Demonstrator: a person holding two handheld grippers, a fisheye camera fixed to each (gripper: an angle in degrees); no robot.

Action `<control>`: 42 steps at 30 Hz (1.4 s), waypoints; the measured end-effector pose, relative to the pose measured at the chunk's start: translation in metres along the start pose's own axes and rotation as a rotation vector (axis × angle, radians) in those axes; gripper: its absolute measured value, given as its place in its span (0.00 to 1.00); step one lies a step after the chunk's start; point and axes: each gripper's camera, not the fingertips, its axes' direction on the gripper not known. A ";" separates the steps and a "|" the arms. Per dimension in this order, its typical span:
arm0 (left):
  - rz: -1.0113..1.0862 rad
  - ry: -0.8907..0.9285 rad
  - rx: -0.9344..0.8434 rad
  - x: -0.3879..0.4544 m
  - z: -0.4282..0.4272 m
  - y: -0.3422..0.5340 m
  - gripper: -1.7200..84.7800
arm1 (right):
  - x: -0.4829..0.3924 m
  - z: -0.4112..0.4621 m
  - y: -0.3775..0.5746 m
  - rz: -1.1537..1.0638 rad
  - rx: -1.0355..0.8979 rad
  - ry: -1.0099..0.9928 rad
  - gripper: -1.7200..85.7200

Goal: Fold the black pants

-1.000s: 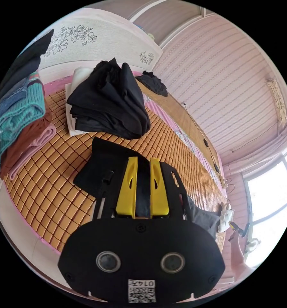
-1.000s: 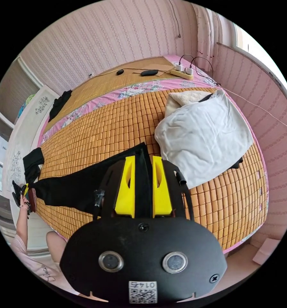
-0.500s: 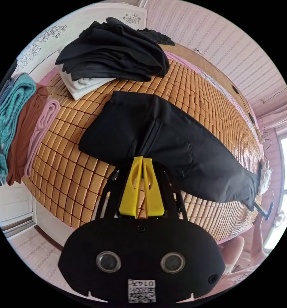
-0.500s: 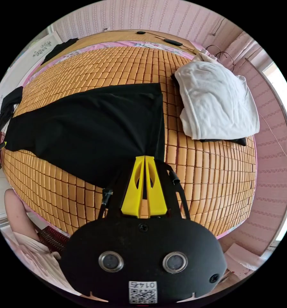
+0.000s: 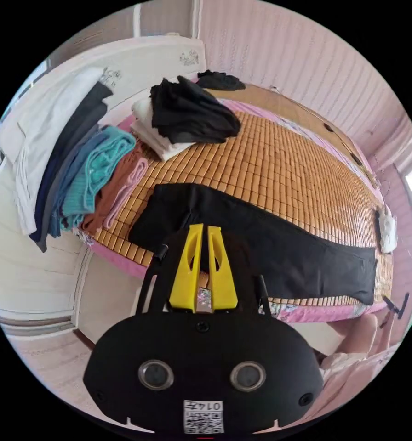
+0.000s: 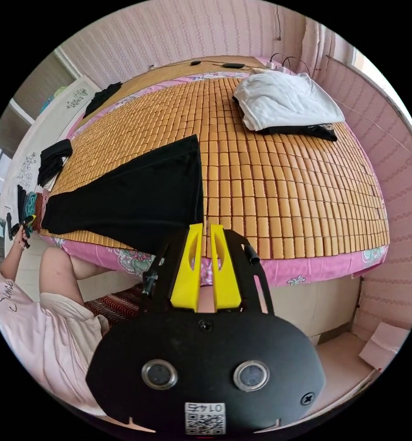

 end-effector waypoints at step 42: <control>1.260 0.378 -0.299 0.816 0.119 0.016 0.01 | 0.014 0.115 -0.043 0.096 -0.038 -0.521 0.03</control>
